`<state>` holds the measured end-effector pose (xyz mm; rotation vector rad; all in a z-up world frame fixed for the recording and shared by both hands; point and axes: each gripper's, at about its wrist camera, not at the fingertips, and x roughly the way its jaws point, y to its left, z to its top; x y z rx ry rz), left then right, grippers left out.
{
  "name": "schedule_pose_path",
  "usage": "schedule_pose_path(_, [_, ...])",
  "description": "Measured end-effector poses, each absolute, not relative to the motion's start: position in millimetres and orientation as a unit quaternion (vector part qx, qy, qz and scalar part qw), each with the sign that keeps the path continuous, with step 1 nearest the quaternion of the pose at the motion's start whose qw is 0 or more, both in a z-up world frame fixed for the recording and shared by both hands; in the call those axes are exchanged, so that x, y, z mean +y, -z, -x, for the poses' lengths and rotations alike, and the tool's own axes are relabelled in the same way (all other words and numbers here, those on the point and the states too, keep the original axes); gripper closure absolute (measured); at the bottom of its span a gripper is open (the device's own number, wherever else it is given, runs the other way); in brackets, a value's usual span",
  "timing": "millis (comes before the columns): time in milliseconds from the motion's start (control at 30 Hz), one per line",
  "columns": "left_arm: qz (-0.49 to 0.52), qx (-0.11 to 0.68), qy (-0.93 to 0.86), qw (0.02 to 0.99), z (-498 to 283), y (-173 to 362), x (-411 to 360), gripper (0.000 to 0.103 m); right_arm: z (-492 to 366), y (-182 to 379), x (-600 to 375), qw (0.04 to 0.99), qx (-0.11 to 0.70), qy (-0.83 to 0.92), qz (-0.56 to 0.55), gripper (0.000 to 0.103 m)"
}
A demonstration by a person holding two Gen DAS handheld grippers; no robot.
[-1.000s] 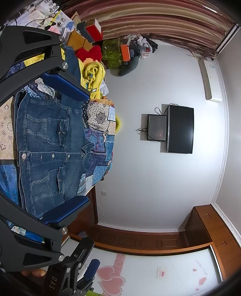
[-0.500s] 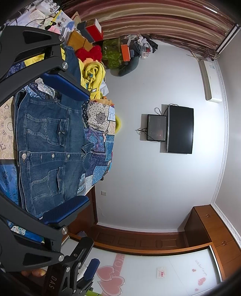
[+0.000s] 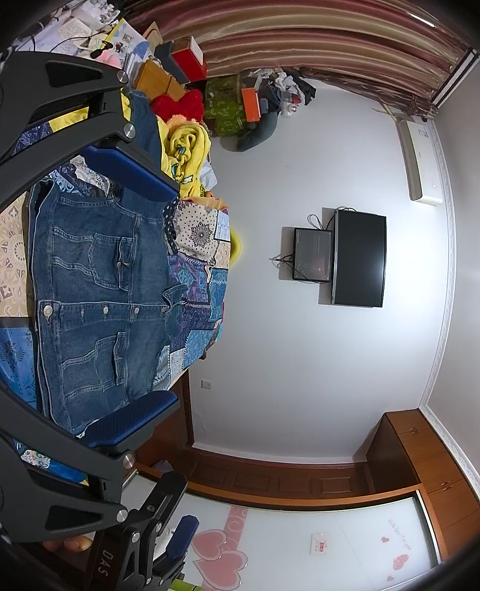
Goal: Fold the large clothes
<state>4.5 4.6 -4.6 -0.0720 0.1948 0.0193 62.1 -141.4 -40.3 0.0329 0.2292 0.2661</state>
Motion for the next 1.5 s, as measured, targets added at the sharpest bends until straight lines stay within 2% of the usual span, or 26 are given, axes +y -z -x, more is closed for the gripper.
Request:
schedule_pose_path(1033, [0.046, 0.111, -0.013, 0.993, -17, 10, 11, 0.000, -73, 45, -141, 0.983, 0.129, -0.129, -0.015, 0.000])
schedule_pose_path(1500, [0.072, 0.171, -0.043, 0.982, -83, 40, 53, 0.000, -126, 65, -119, 0.972, 0.194, -0.130, -0.001, 0.000])
